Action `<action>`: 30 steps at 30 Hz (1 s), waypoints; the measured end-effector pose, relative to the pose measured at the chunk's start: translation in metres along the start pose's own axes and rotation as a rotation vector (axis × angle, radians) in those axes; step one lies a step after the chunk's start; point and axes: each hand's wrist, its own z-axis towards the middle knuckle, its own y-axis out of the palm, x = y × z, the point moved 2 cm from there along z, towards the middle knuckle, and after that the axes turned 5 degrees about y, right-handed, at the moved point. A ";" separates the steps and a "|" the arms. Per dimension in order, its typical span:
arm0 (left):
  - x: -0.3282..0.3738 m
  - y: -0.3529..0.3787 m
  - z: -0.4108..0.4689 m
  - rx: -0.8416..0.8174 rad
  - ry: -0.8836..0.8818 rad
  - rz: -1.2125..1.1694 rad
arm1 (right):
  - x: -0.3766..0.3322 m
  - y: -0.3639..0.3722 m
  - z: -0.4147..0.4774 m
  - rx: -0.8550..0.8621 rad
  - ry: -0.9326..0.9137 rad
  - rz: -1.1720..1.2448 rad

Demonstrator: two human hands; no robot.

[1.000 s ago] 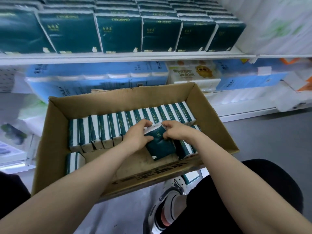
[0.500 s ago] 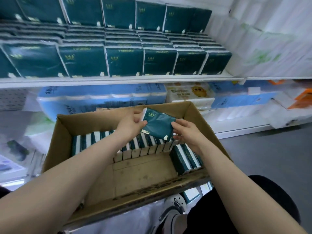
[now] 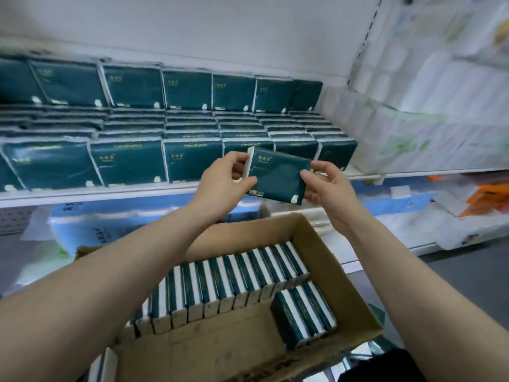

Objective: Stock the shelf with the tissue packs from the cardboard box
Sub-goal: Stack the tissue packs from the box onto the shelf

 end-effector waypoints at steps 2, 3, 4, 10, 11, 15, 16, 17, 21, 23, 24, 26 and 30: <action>0.014 -0.004 0.019 0.014 0.056 -0.009 | -0.020 -0.005 0.014 0.017 -0.045 0.006; 0.019 -0.005 0.029 0.022 0.064 -0.001 | -0.029 -0.007 0.022 0.025 -0.065 0.000; 0.023 -0.006 0.039 0.029 0.064 0.009 | -0.037 -0.009 0.029 0.033 -0.080 -0.012; 0.039 0.000 0.089 0.073 0.058 -0.045 | -0.073 -0.014 0.076 0.108 -0.154 -0.068; 0.040 0.001 0.096 0.075 0.055 -0.052 | -0.077 -0.016 0.084 0.113 -0.167 -0.088; 0.041 0.012 0.124 0.066 0.064 -0.068 | -0.087 -0.023 0.112 0.134 -0.203 -0.158; 0.040 0.016 0.131 0.062 0.066 -0.070 | -0.087 -0.025 0.118 0.147 -0.209 -0.171; 0.040 0.019 0.138 0.057 0.068 -0.070 | -0.089 -0.027 0.123 0.159 -0.217 -0.181; 0.040 0.037 0.165 0.022 0.058 -0.073 | -0.090 -0.035 0.144 0.187 -0.255 -0.227; 0.040 0.048 0.176 0.004 0.054 -0.084 | -0.089 -0.041 0.157 0.203 -0.262 -0.256; 0.040 0.054 0.182 -0.005 0.062 -0.080 | -0.088 -0.045 0.164 0.211 -0.260 -0.266; 0.040 0.065 0.193 -0.025 0.071 -0.068 | -0.089 -0.051 0.177 0.227 -0.258 -0.279; 0.040 0.086 0.216 -0.065 0.069 -0.060 | -0.091 -0.059 0.200 0.251 -0.257 -0.296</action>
